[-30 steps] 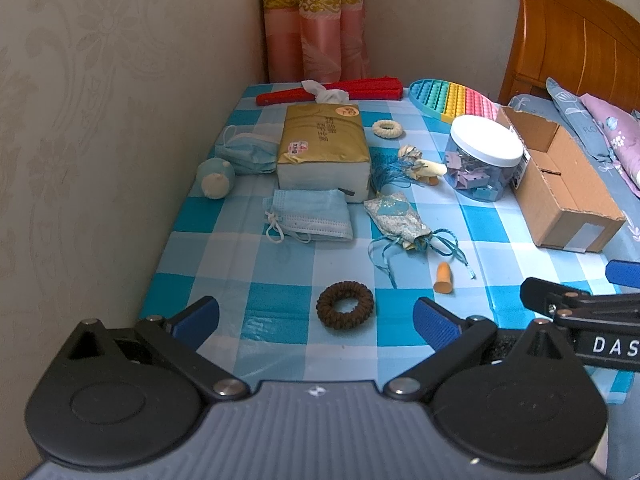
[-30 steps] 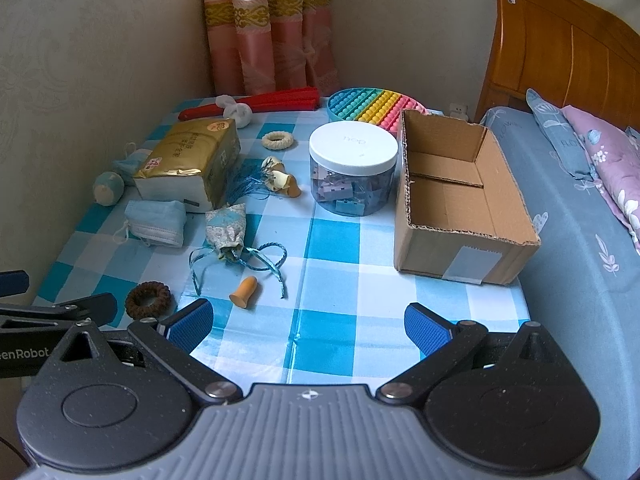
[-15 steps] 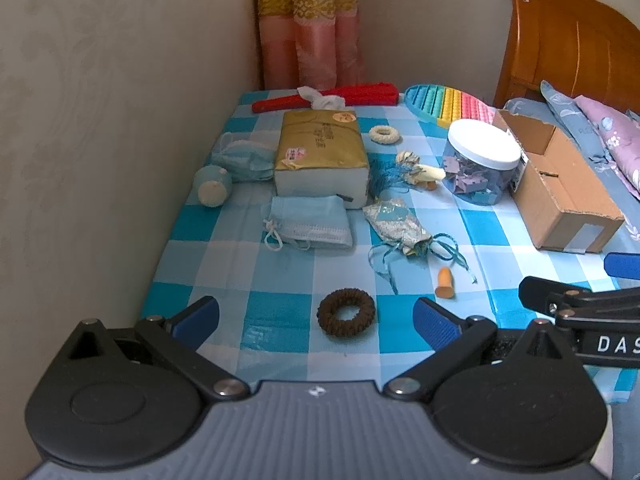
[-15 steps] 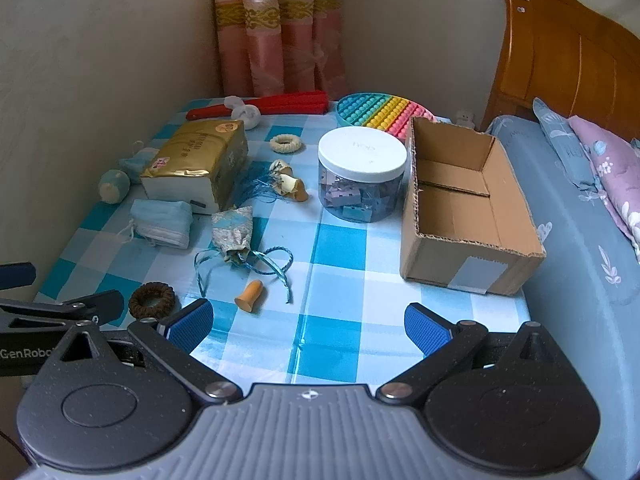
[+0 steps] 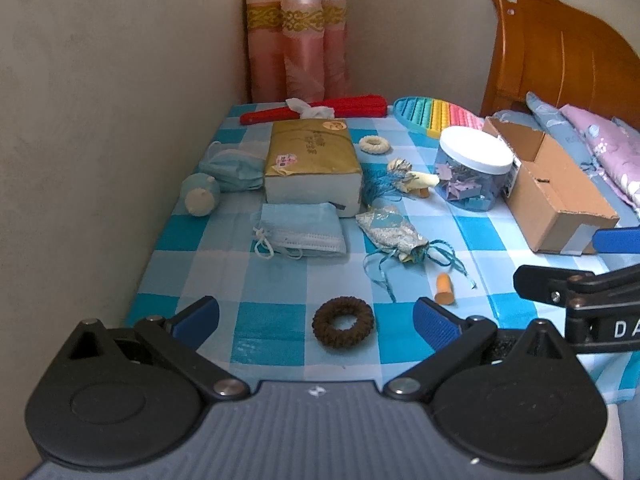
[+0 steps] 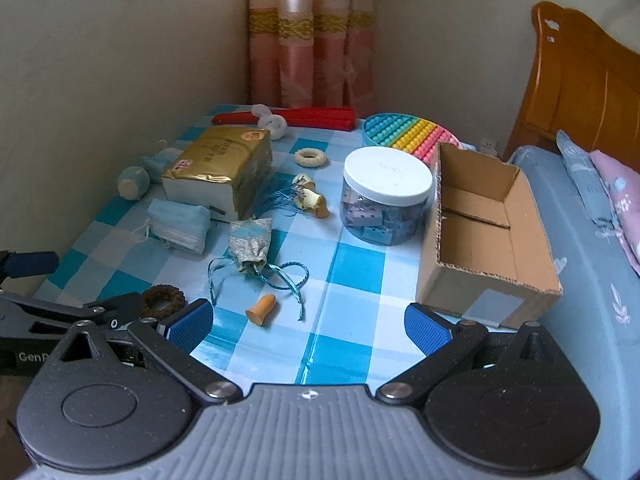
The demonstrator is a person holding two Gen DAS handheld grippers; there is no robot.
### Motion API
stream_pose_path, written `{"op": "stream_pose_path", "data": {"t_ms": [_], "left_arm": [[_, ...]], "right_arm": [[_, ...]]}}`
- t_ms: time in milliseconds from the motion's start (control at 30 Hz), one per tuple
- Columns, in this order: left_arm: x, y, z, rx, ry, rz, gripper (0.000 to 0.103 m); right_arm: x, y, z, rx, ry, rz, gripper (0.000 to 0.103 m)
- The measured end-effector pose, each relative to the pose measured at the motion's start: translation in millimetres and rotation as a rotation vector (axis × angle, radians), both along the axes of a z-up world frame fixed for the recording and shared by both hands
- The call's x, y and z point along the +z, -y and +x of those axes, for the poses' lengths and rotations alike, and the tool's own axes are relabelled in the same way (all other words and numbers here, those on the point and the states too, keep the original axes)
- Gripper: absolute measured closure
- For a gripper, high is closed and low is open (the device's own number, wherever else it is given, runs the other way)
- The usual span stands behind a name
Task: Organize soft objects
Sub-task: 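Move the left tool toward the brown knitted hair tie on the cloth, then grasp the brown hair tie with the left tool while the right tool grasps the orange earplug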
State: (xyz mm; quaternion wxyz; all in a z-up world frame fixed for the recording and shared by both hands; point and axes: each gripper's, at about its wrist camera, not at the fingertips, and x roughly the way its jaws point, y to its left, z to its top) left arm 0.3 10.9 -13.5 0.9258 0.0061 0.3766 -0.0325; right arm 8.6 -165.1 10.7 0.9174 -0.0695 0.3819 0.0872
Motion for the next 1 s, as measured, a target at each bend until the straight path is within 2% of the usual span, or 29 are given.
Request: {"op": "stream_pose_path", "data": {"t_ms": [167,333,700,767,833,967,1000], "left_arm": [[-6,-8,0,-0.002,0.033,-0.041,0.001],[-18,-11,7,-0.003,0.010,-0.054,0.001],[-52,-5,20,0.021,-0.037,0.004,0.003],[-55,-4,22,0.022,-0.038,0.000,0.006],[-58,-2,24,0.016,-0.038,-0.009,0.019],[-62,7,27,0.003,-0.052,-0.004,0.029],[-62,10,28,-0.002,-0.043,0.006,0.037]], "right_arm": [[-7,3,3,0.037,0.010,0.001,0.000],[-19,9,6,0.065,-0.005,0.018,0.000],[-50,16,13,0.085,-0.056,0.007,0.000],[-53,17,14,0.090,-0.062,0.014,0.000],[-55,18,16,0.100,-0.065,0.019,0.000],[-59,15,17,0.133,-0.063,0.025,0.000],[-60,15,17,0.142,-0.063,0.025,0.000]]}}
